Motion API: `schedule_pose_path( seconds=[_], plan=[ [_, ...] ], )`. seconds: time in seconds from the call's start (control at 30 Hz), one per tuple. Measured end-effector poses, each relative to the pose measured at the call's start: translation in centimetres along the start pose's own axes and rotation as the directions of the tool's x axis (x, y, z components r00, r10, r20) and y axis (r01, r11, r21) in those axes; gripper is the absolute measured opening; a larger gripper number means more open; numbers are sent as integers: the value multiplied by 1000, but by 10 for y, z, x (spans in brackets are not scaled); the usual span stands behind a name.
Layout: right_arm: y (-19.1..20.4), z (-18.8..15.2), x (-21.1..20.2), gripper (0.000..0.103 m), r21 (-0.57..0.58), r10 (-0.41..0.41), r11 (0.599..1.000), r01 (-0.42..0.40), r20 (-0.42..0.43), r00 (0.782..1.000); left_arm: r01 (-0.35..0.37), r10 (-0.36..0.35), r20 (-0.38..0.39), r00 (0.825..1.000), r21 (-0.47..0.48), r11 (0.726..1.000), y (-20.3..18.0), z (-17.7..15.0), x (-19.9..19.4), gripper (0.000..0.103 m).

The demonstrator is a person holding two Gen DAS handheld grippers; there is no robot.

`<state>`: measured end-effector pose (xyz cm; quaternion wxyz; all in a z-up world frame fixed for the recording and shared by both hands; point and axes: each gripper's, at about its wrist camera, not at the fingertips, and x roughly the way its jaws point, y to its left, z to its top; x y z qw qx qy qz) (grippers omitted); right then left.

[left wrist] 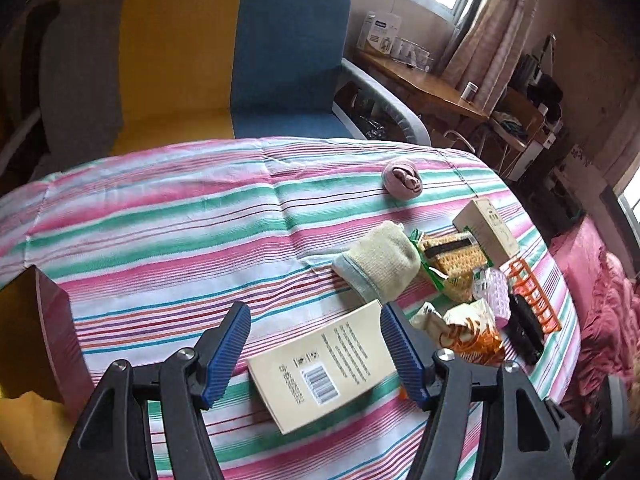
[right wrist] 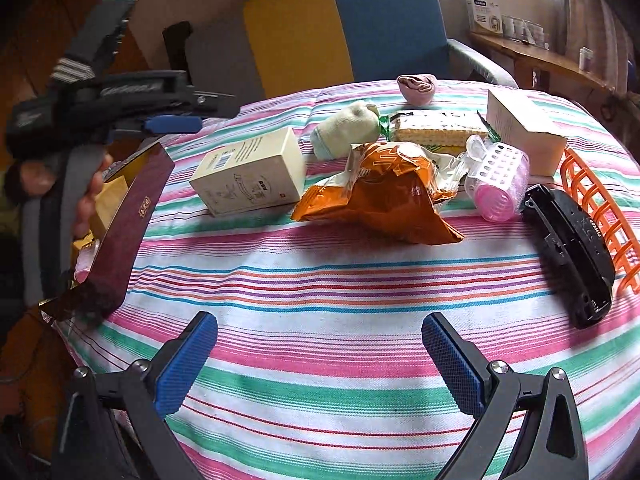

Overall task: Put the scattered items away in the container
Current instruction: 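Move both tools back from the gold box toward the remaining items, then grasp the white barcoded box with the left tool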

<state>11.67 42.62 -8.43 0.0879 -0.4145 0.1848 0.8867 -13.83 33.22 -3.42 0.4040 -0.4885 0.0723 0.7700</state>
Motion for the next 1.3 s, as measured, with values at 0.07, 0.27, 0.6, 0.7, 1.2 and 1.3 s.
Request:
schedule_pose_path(
  seconds=[0.07,0.27,0.6,0.7,1.2,1.3],
  plan=[
    [-1,1,1,103,-3,-7,1000,7,-3,1000,52,-55,-28,998,-76,996,11,3,10,69],
    [-9,1,7,103,17,-11,1000,11,-15,1000,176,-198,-99,975,-191,966,22,-22,27,69],
    [-17,-4,6,103,36,-19,999,20,-18,1000,140,-144,-82,986,-57,989,-23,-107,-13,69],
    [-18,-8,2,103,30,-32,999,32,-18,999,92,-91,-56,994,-1,996,-35,-111,-21,69],
    [-45,93,-28,103,66,94,992,-105,153,984,-31,32,27,999,-31,999,-25,-122,-39,69],
    [-37,125,3,103,31,110,993,-113,98,989,-27,28,29,999,-36,999,-23,-128,-44,69]
  ],
)
